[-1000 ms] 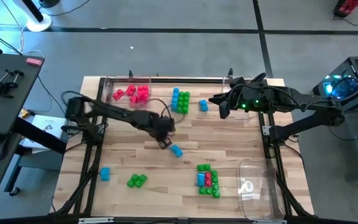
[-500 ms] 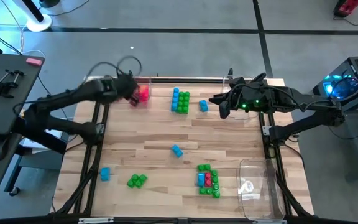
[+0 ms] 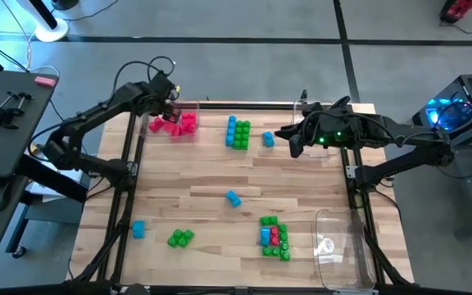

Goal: Sort blocks
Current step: Put the game piece into the top left transparent bin, then put the blue game piece into the top right transparent bin

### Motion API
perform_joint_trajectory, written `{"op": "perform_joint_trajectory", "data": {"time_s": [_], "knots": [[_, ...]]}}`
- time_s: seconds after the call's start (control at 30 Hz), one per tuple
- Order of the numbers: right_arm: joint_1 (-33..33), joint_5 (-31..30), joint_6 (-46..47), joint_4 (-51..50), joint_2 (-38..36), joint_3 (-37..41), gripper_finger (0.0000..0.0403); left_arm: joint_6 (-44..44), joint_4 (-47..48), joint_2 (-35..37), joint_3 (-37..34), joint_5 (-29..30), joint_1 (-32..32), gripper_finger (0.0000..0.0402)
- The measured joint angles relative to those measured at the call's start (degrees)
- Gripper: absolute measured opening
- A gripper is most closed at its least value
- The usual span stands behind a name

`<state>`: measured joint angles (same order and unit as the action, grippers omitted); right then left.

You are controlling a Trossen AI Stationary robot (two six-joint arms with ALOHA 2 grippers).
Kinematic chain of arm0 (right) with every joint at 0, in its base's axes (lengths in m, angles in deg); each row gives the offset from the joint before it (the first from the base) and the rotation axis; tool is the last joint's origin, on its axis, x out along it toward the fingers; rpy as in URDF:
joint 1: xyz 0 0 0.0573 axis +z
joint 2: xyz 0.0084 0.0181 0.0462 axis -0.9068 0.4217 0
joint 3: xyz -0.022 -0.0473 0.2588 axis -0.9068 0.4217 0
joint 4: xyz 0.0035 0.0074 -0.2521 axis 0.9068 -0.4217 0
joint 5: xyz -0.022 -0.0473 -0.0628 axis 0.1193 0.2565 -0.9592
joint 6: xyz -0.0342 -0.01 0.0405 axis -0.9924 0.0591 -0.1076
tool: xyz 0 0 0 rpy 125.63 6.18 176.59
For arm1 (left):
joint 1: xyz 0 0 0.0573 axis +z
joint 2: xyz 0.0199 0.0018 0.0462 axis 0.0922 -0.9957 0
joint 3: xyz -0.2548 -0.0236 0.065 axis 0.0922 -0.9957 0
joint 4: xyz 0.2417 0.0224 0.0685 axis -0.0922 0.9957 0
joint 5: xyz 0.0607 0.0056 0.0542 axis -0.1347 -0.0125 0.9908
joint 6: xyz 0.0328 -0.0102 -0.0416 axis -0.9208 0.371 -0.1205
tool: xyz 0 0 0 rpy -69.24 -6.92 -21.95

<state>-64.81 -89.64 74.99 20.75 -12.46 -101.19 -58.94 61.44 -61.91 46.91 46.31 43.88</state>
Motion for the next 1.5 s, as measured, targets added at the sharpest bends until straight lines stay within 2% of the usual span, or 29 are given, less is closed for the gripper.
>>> {"op": "perform_joint_trajectory", "data": {"time_s": [0.07, 0.2, 0.27, 0.4, 0.57, 0.67, 0.73, 0.83, 0.93, 1.03, 1.1, 1.23, 1.5], "knots": [[0.0, 0.0, -0.2, 0.0, 0.0, 0.0, 0.0000, 0.8, 0.0, 0.4, 0.0, -3.3, 0.0, 0.0257], [0.0, 1.4, -0.2, -1.3, 0.0, 0.0, 0.0000, 4.7, -0.8, 2.4, -0.1, -18.8, -1.1, 0.0273], [0.0, 3.4, -0.1, -3.4, 0.0, 0.0, 0.0000, 6.8, -2.3, 4.0, -0.6, -23.3, -4.2, 0.0274], [0.6, 7.8, 0.1, -8.1, 0.3, 0.0, 0.0000, 10.0, -6.4, 7.7, -0.7, -24.3, -16.0, 0.0275], [2.0, 9.0, 0.1, -10.2, 1.3, 0.0, 0.0000, 10.9, -18.0, 9.5, -0.7, -22.1, -36.7, 0.0275], [2.2, 9.0, -0.3, -10.3, 1.5, 0.0, 0.0000, 2.7, -20.5, 6.8, -0.7, -18.0, -48.4, 0.0275], [2.2, 9.0, -0.3, -10.3, 1.5, 0.0, 0.0000, -7.7, -20.6, 3.8, -0.7, -16.6, -54.4, 0.0275], [2.2, 9.0, -0.9, -10.3, 1.4, 0.0, 0.0000, -25.2, -21.0, -2.0, -0.6, -16.2, -60.2, 0.0275], [2.1, 9.1, -1.3, -10.3, 1.4, 0.0, 0.0000, -43.6, -21.5, -8.7, 0.2, -15.5, -62.8, 0.0275], [2.1, 9.1, -0.2, -10.2, 1.4, 0.0, 0.0000, -53.7, -24.7, -15.1, 0.6, -11.3, -62.9, 0.0275], [2.1, 9.0, 0.1, -10.2, 1.4, 0.0, 0.0000, -56.2, -27.9, -18.9, 0.7, -9.5, -62.1, 0.0275], [2.1, 9.0, 0.3, -10.0, 1.4, 0.0, 0.0000, -58.9, -34.3, -24.5, 0.7, -10.3, -60.3, 0.0275], [2.0, 8.7, 2.9, -9.8, 1.4, 0.0, 0.0000, -55.8, -38.4, -30.6, 0.7, -20.9, -56.8, 0.0275]]}}
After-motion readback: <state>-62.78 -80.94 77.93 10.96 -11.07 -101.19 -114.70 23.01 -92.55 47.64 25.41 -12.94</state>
